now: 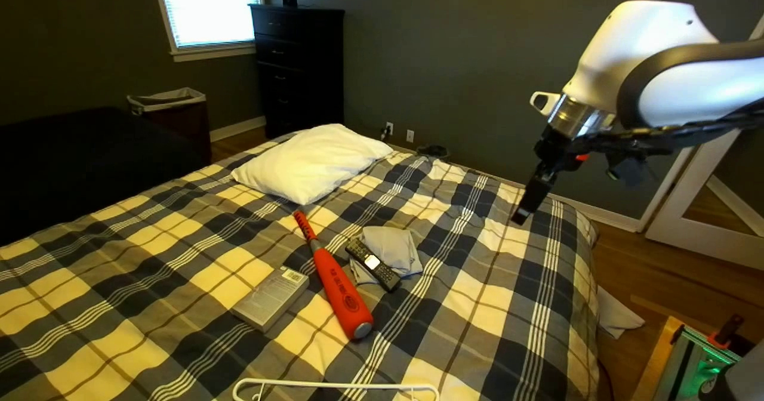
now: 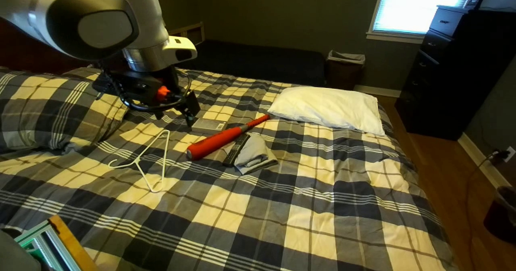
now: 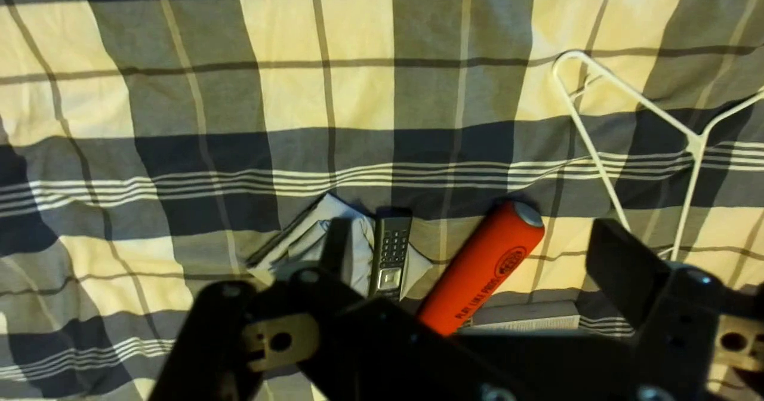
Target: Move the remote control to the right.
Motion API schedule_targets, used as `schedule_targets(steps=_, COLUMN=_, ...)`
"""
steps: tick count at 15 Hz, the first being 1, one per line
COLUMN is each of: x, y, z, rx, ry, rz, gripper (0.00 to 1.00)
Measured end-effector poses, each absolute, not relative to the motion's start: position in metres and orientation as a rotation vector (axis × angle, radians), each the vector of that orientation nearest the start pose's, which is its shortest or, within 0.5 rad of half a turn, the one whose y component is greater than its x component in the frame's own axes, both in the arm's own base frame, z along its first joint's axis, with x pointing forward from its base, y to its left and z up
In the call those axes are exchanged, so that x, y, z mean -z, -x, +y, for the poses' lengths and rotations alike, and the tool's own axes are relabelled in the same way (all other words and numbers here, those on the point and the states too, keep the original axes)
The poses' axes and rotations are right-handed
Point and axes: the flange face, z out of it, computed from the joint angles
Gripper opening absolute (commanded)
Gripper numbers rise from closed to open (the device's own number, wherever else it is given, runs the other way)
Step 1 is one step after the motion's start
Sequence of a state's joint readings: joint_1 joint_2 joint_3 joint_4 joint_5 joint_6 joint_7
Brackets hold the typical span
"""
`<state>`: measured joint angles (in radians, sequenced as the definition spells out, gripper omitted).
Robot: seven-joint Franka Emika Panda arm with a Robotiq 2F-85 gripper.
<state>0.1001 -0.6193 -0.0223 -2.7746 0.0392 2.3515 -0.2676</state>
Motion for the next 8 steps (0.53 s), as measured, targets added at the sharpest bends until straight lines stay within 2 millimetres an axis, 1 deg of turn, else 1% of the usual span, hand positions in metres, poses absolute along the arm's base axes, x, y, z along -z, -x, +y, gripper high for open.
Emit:
schedule_targets(steps=2, x=-0.379, y=-0.373, z=0.045, rx=0.319, ry=3.105, rz=-0.472, gripper=1.00)
schedule_targets(steps=4, x=-0.351, y=-0.385, z=0.050, rx=0.205, ry=3.119, rz=-0.445, gripper=1.00)
schedule_targets(steps=6, x=-0.340, y=-0.396, z=0.049, rx=0.155, ry=3.120, rz=-0.434, gripper=1.00)
schedule_targets(steps=8, x=-0.340, y=-0.400, z=0.049, rx=0.153, ry=3.120, rz=-0.431, gripper=1.00)
